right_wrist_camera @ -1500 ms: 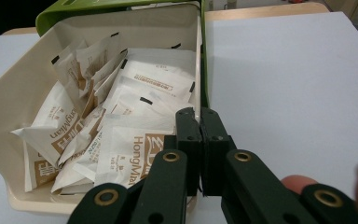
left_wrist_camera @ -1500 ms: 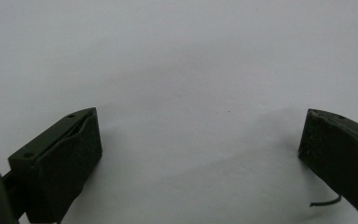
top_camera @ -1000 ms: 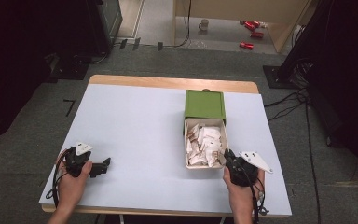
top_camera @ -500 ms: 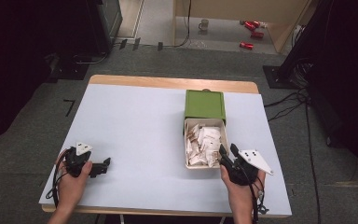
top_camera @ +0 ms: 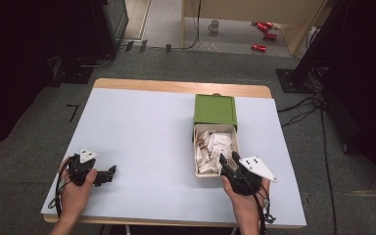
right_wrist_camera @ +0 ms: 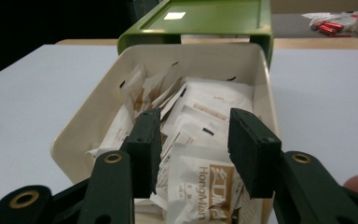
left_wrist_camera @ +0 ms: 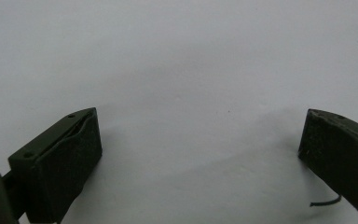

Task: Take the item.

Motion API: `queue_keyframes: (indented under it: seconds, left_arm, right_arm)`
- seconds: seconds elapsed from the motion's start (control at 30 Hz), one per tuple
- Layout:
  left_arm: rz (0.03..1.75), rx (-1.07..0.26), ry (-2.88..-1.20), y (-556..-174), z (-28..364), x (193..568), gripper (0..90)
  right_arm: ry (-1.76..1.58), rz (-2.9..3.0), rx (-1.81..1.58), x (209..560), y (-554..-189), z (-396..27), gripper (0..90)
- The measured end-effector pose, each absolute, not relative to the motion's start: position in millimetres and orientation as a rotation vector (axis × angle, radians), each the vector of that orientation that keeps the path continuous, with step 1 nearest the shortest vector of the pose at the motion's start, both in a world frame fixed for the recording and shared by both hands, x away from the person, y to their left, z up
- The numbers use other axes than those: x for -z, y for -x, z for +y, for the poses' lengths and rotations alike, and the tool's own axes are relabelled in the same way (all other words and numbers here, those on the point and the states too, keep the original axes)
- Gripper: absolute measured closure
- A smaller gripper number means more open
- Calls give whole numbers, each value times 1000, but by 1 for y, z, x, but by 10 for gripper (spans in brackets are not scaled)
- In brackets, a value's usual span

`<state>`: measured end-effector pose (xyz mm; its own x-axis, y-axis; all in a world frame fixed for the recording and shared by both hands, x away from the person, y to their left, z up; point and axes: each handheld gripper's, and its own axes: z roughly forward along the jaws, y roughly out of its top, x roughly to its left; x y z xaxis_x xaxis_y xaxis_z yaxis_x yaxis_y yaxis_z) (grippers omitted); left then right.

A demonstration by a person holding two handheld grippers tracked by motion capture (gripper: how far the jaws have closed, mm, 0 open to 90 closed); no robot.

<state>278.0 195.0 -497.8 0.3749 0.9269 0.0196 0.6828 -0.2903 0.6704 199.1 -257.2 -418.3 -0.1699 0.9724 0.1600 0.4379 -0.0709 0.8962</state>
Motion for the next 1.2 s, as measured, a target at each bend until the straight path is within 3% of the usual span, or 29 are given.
queue_keyframes:
  seconds: [0.47, 0.9, 1.2]
  left_arm:
    - [1383, -553, -2065, -278, 195, 498, 0]
    - [1383, -553, -2065, -278, 195, 498, 0]
    - [1384, -553, -2065, -278, 195, 498, 0]
  right_arm:
    - [-1535, 1719, -1159, 440, -206, -243, 548]
    - [-1511, 1730, -1020, 460, -202, -239, 488]
    - [-1498, 1694, -1013, 461, -197, -244, 567]
